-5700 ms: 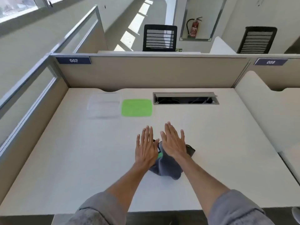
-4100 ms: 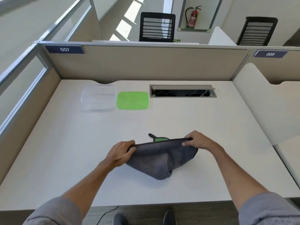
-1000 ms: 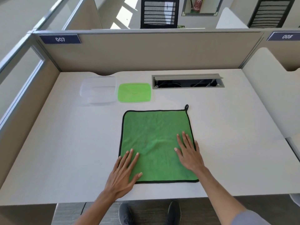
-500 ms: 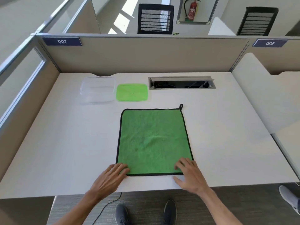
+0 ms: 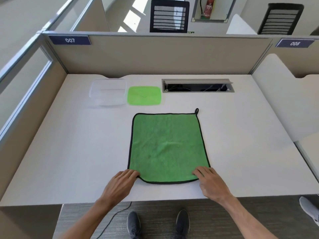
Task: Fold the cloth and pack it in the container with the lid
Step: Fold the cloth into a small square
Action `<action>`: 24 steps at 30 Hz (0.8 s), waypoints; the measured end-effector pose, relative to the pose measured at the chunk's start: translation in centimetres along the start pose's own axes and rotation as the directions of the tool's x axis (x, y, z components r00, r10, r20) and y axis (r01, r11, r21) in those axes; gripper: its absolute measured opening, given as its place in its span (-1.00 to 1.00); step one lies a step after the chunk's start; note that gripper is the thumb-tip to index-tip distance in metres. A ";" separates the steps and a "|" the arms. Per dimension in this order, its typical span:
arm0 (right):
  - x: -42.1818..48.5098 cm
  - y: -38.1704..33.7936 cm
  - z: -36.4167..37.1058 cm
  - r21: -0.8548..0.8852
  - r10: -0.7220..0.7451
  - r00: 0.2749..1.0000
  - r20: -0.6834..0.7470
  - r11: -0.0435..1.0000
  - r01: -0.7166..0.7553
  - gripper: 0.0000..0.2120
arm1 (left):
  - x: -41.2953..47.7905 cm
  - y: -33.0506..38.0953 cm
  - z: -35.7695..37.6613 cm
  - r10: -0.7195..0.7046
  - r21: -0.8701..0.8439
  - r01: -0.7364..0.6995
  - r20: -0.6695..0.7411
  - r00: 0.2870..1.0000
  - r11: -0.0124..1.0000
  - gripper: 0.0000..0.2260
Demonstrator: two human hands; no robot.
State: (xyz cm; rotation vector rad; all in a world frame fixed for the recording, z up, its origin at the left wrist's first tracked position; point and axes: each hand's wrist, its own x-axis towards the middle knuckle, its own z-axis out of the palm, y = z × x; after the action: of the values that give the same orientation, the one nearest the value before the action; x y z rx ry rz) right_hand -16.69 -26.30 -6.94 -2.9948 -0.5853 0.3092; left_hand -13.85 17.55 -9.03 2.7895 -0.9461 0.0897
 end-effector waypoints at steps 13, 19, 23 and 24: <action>2.6 1.8 -0.3 -0.055 -0.096 0.969 -0.229 0.995 0.086 -0.81 | 3.7 -1.1 -0.4 -0.333 -0.270 0.292 -0.120 0.935 0.918 -0.84; 7.7 3.6 -4.5 0.314 0.311 0.912 -0.267 0.923 -0.222 -0.83 | 7.5 -2.3 -1.3 -0.443 -0.297 0.368 -0.250 0.861 0.881 -0.86; 11.9 5.3 -7.3 0.521 0.499 0.837 -0.226 0.788 -0.329 -0.88 | 11.7 -3.1 -2.4 -0.579 -0.386 0.470 -0.243 0.778 0.794 -0.92; 13.0 5.7 -7.9 0.561 0.529 0.821 -0.216 0.755 -0.339 -0.88 | 12.8 -3.4 -2.6 -0.608 -0.406 0.491 -0.239 0.757 0.771 -0.93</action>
State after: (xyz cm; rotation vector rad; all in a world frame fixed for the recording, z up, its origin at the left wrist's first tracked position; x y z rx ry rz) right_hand -1.19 -26.87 -2.24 -2.5255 0.2345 -0.0773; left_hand -1.64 13.07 -5.51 2.4947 -0.0054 0.3124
